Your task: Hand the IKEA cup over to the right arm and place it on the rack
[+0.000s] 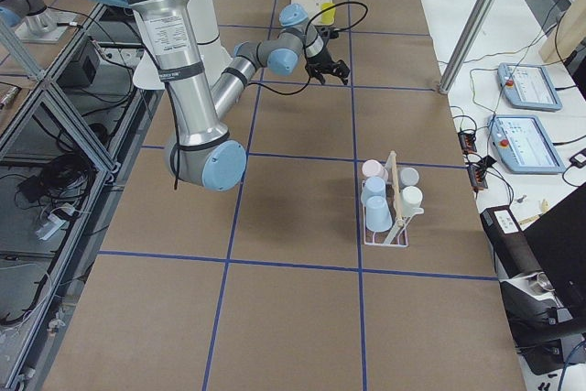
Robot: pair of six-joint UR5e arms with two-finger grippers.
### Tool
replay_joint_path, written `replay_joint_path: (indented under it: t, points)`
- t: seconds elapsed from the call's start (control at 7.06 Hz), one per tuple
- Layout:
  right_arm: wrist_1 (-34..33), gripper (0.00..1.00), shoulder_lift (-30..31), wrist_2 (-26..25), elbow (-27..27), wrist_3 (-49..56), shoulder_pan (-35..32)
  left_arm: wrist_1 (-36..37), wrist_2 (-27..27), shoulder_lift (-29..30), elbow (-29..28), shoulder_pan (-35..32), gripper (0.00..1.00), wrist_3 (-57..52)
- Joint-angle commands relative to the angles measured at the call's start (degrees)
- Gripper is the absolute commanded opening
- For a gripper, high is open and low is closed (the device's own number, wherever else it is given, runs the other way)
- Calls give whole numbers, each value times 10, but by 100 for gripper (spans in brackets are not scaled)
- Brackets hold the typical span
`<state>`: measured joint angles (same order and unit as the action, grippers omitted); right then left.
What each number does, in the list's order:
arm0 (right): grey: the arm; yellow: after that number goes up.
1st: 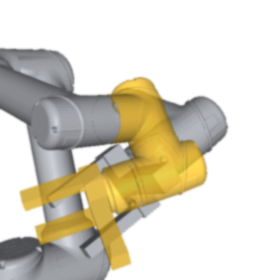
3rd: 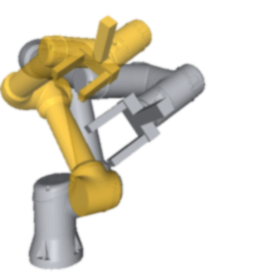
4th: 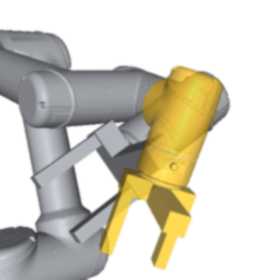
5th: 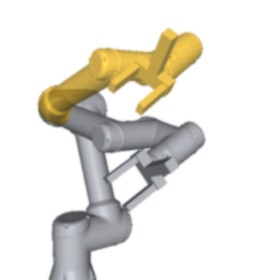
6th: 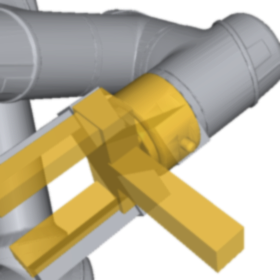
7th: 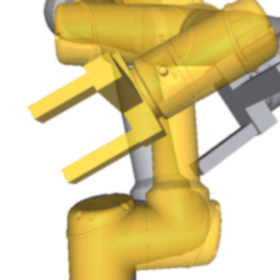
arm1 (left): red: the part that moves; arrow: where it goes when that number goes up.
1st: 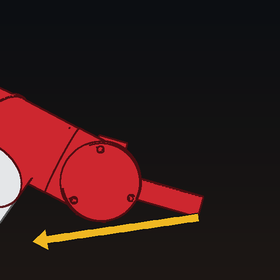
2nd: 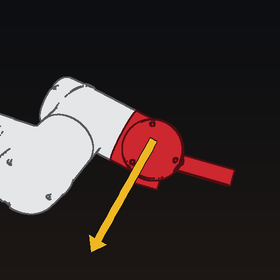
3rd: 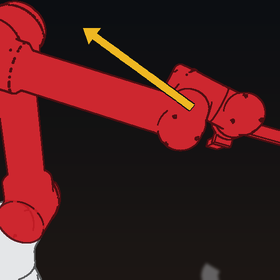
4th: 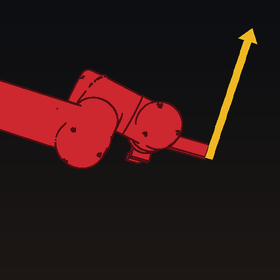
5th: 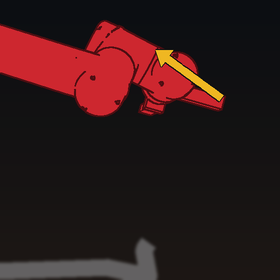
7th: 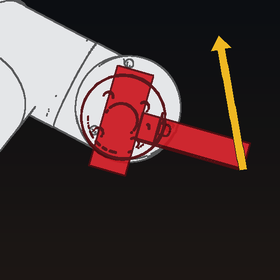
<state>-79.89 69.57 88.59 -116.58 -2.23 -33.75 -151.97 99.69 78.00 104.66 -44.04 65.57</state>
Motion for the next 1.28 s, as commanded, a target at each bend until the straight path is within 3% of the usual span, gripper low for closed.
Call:
replay_joint_path:
  t: [0.0,0.71,0.85,0.99,1.13]
  points:
    - [0,99,-1,-1,-2,-3,3,0,-17,8,-17,1,100,1]
    - [0,99,-1,-2,0,-3,3,0,-22,8,-35,-3,97,-6]
    - [0,99,-1,-2,0,-3,3,0,-36,13,-38,-3,85,-5]
    - [0,99,-1,-2,0,-2,3,0,-41,15,-47,-1,57,-5]
    - [0,99,0,-3,0,-2,2,0,-41,17,-47,-1,52,-4]
